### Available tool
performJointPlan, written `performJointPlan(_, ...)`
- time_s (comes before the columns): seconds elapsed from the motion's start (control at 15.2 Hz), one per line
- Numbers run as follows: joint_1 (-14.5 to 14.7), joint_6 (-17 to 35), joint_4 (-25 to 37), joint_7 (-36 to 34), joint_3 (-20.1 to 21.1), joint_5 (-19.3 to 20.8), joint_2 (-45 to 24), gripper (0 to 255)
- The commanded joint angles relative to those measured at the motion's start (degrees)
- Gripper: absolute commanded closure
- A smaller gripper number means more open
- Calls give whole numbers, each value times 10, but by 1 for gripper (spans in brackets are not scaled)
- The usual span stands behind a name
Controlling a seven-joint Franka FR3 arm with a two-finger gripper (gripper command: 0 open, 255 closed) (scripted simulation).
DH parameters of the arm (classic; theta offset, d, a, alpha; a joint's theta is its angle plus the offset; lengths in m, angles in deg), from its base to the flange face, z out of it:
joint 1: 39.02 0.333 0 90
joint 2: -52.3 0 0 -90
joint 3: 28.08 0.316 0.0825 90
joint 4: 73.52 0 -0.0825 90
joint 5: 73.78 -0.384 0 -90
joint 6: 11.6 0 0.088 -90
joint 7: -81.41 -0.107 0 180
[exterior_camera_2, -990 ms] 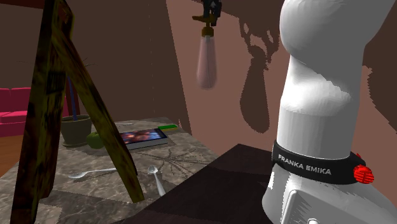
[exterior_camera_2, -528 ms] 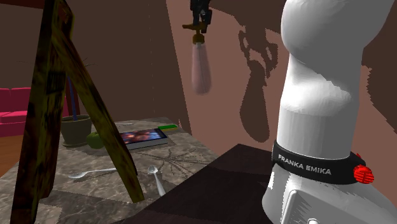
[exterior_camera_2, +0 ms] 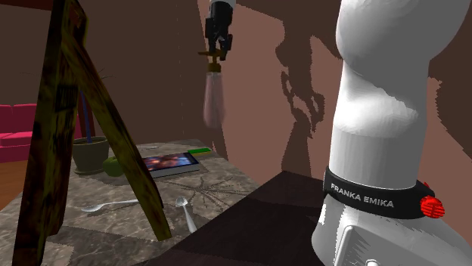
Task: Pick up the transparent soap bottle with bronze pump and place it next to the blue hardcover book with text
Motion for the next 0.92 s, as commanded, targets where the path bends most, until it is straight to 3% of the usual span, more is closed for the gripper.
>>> performJointPlan(0.0,3,21,13,3,1,-21,-38,255)
performJointPlan(0.86,-5,99,144,3,42,-133,-272,255)
